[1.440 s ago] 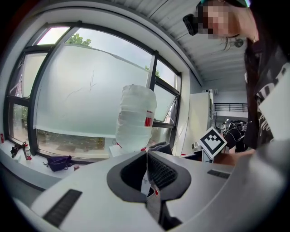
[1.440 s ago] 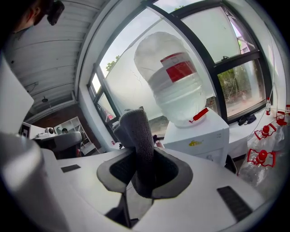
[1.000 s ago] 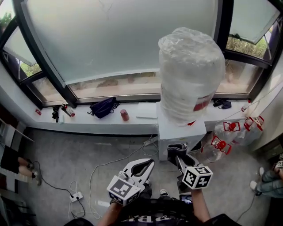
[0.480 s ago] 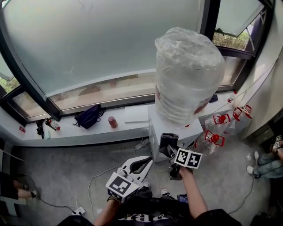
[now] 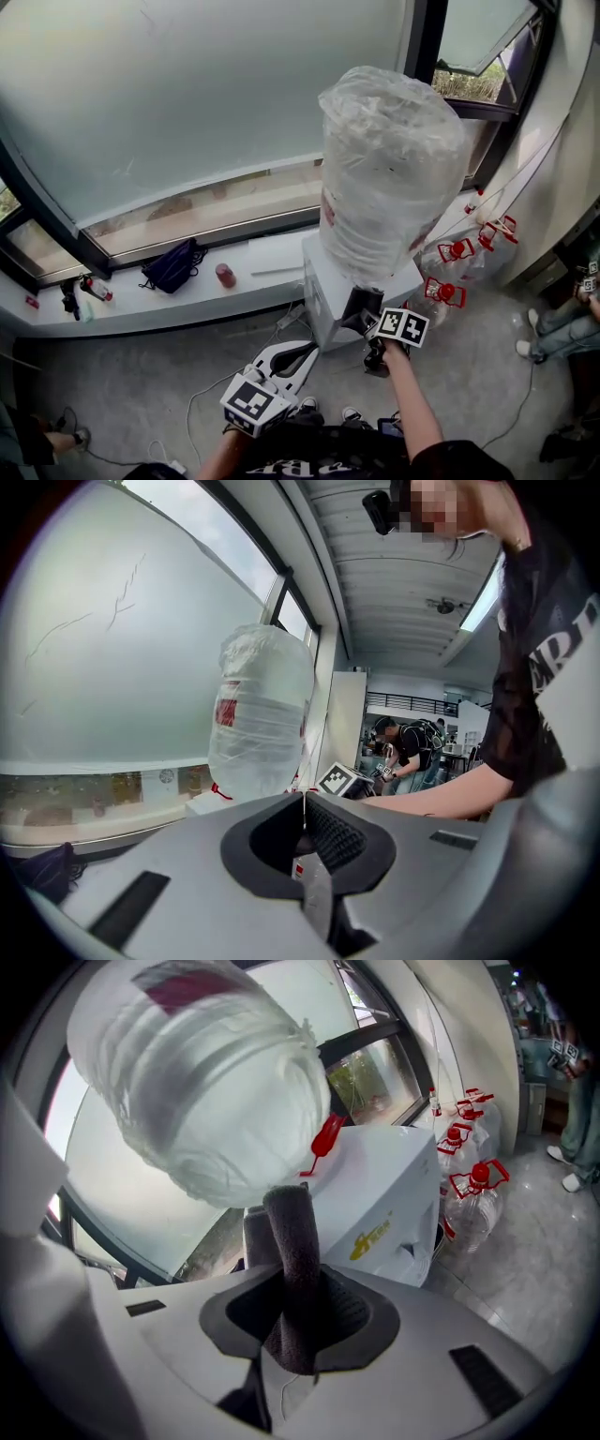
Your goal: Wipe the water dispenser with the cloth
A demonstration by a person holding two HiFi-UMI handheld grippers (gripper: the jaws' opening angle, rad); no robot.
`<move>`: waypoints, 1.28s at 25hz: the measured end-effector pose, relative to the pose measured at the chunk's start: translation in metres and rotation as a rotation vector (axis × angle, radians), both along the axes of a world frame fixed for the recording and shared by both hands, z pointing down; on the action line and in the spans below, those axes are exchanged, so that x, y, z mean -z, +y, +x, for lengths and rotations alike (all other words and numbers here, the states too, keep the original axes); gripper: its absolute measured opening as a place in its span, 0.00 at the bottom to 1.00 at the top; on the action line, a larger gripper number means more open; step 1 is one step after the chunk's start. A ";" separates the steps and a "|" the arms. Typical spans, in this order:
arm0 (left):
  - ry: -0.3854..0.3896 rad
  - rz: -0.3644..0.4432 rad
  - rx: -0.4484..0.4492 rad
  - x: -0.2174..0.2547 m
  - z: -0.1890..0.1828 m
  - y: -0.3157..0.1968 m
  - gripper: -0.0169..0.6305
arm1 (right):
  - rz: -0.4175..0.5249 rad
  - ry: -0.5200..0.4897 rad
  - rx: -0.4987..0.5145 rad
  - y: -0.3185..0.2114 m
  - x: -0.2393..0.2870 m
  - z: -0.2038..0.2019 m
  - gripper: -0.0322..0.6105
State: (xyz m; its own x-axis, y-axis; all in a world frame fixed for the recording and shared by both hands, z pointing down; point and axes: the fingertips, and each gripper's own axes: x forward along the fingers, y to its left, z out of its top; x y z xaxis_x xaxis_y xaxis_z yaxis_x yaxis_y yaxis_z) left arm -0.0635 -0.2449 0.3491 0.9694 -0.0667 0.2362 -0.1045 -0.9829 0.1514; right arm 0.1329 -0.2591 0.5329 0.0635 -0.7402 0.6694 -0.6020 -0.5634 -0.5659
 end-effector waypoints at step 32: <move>-0.014 -0.030 0.014 -0.010 -0.013 -0.025 0.06 | 0.003 0.087 0.049 0.023 0.007 0.118 0.24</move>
